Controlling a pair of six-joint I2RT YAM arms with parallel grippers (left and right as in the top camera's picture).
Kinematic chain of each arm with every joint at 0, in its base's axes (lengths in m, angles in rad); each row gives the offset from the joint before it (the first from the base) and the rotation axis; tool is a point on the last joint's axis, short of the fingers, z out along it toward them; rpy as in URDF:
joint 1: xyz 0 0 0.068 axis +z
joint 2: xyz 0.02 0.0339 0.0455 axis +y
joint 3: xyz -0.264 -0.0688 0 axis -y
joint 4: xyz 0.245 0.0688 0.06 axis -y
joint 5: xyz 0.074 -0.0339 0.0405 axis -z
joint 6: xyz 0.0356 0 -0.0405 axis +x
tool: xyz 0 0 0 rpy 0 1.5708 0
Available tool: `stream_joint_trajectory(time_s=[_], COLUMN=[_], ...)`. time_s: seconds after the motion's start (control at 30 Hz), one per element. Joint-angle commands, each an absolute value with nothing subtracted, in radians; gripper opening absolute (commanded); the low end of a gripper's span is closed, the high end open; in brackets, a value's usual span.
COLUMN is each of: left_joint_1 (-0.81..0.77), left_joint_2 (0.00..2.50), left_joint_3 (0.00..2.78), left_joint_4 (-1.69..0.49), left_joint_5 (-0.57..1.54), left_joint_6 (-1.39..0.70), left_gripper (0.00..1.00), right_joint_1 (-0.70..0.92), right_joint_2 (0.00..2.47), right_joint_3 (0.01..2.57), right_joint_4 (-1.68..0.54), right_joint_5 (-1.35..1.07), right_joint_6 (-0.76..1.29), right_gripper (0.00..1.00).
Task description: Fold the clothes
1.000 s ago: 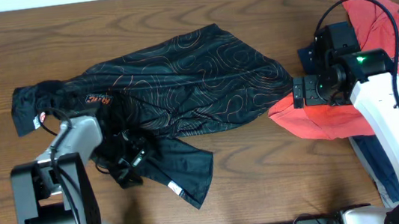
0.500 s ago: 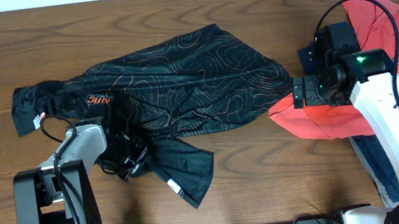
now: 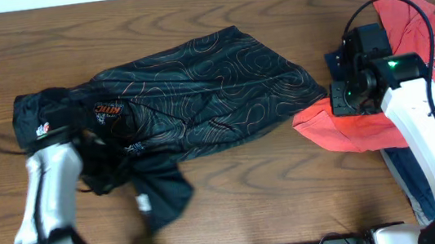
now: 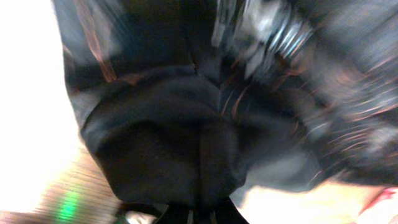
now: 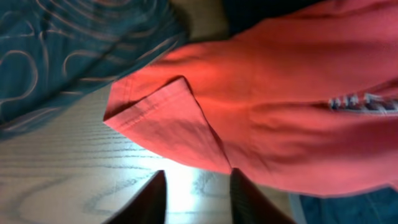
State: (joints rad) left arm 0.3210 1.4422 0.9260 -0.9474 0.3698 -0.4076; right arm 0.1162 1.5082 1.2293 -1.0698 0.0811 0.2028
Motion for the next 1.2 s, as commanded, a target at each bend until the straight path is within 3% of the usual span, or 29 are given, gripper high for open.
stream_joint_trajectory(time_s=[0.0,0.07,0.17,0.37,0.5,0.73,0.87,1.0,1.17], left_joint_1=[0.440,0.508,0.573,0.581,0.581,0.581,0.581,0.581,0.581], left_joint_2=[1.362,1.336,1.330,1.335,1.335,1.335,1.335,1.335,1.335], left_joint_3=[0.952,0.952,0.951,0.951,0.951,0.951,0.951,0.951,0.951], left_joint_4=[-0.967,-0.977,-0.993,-1.020,-1.029,-1.033,-1.036,-1.036,-1.035], left_joint_5=[0.326,0.321,0.321,0.324,0.324,0.324,0.324,0.324,0.323], left_joint_6=[-0.344,-0.340,-0.339,-0.314,-0.314,-0.307,-0.307,-0.307,-0.307], left_gripper=[0.06,0.06,0.06,0.06,0.06,0.06,0.06,0.05,0.06], right_joint_1=[0.098,0.099,0.098,0.097,0.083,-0.029,-0.131,-0.205,-0.163], right_joint_2=[1.569,1.606,1.665,1.778,1.856,1.908,1.908,1.885,1.741], right_joint_3=[1.204,1.185,1.161,1.126,1.116,1.116,1.116,1.127,1.130], right_joint_4=[-1.043,-1.018,-0.960,-0.883,-0.860,-0.881,-0.923,-0.946,-0.903], right_joint_5=[0.006,-0.014,-0.054,-0.082,-0.066,0.197,0.311,0.117,-0.275], right_joint_6=[0.176,0.171,0.171,0.147,0.143,0.248,0.329,0.306,0.049], right_gripper=[0.13,0.03,0.01,0.08,0.06,0.09,0.17,0.20,0.53])
